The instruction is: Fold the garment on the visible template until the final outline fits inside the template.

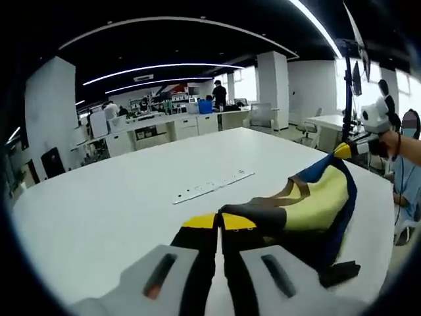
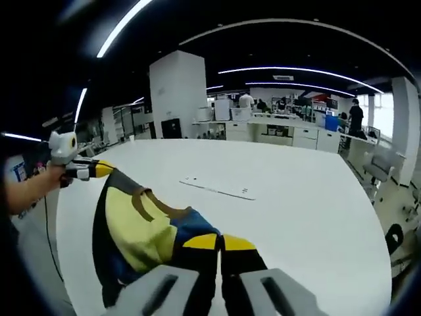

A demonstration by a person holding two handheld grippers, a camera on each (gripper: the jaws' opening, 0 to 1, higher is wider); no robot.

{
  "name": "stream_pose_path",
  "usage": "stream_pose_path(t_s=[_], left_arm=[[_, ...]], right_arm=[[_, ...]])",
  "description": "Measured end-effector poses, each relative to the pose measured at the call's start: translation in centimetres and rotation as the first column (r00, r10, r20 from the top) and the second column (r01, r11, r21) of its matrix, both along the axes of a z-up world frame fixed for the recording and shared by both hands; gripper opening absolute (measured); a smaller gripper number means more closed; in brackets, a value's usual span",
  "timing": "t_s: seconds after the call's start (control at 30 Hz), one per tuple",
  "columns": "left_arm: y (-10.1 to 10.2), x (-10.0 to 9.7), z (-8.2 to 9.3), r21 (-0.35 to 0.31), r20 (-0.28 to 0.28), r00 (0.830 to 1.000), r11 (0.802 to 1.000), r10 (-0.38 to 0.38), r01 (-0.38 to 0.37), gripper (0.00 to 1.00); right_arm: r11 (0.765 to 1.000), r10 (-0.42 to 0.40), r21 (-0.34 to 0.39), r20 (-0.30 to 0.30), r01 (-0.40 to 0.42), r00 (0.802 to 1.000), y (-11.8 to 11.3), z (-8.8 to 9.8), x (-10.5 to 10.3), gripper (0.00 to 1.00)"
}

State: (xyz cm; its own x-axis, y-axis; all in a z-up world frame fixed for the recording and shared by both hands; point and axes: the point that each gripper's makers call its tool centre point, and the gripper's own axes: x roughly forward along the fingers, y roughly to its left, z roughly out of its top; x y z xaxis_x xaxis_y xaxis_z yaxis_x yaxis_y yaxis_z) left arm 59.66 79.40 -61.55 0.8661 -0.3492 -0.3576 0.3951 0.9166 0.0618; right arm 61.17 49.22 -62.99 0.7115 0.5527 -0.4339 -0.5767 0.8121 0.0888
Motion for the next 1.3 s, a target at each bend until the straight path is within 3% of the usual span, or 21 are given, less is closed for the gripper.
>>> stream_pose_path(t_s=[0.1, 0.23, 0.4, 0.47, 0.5, 0.63, 0.7, 0.97, 1.07, 1.3], left_arm=[[0.1, 1.4, -0.5, 0.058, -0.002, 1.0, 0.998, 0.006, -0.006, 0.0], [0.2, 3.3, -1.4, -0.012, -0.037, 0.999, 0.999, 0.038, -0.038, 0.0], [0.3, 5.7, -3.4, 0.002, -0.077, 0.995, 0.998, 0.057, -0.057, 0.0], [0.2, 6.4, -4.0, 0.007, -0.087, 0.994, 0.998, 0.058, -0.058, 0.0], [0.2, 7.0, -4.6, 0.003, -0.103, 0.993, 0.998, 0.058, -0.058, 0.0], [0.2, 8.5, -6.5, 0.015, -0.137, 0.989, 0.999, 0.052, -0.05, 0.0], [0.2, 8.7, -7.6, 0.052, -0.164, 0.985, 0.998, 0.047, -0.039, 0.0], [0.3, 10.1, -10.8, 0.069, -0.236, 0.971, 0.997, 0.041, -0.025, 0.0], [0.6, 10.2, -12.0, 0.143, -0.263, 0.963, 0.989, 0.063, -0.026, 0.0], [0.9, 10.1, -13.1, 0.137, -0.304, 0.947, 0.989, 0.102, -0.062, 0.0]], right_arm=[[1.0, -0.016, 0.019, -0.018, 0.016, 1.0, -0.2, -0.4, 1.5, 0.0], [0.999, -0.041, 0.007, -0.029, 0.041, 0.999, -0.5, -1.2, 3.1, 0.0], [0.993, -0.111, 0.035, -0.08, 0.114, 0.991, -0.8, -3.2, 5.2, 0.0], [0.994, -0.103, 0.029, -0.076, 0.106, 0.992, -0.6, -3.8, 5.8, 0.0], [0.997, -0.08, -0.007, -0.051, 0.08, 0.996, -0.6, -4.6, 6.7, 0.0], [0.996, -0.093, -0.009, -0.087, 0.093, 0.992, -0.8, -6.6, 7.9, 0.0], [0.994, -0.112, -0.011, -0.103, 0.112, 0.988, -1.0, -7.3, 8.4, 0.0], [0.986, -0.165, -0.024, -0.16, 0.163, 0.973, -1.6, -9.9, 9.6, 0.0], [0.981, -0.189, -0.002, -0.178, 0.191, 0.966, -1.6, -10.3, 9.8, 0.0], [0.982, -0.19, -0.027, -0.183, 0.188, 0.965, -1.6, -10.9, 9.8, 0.0]])
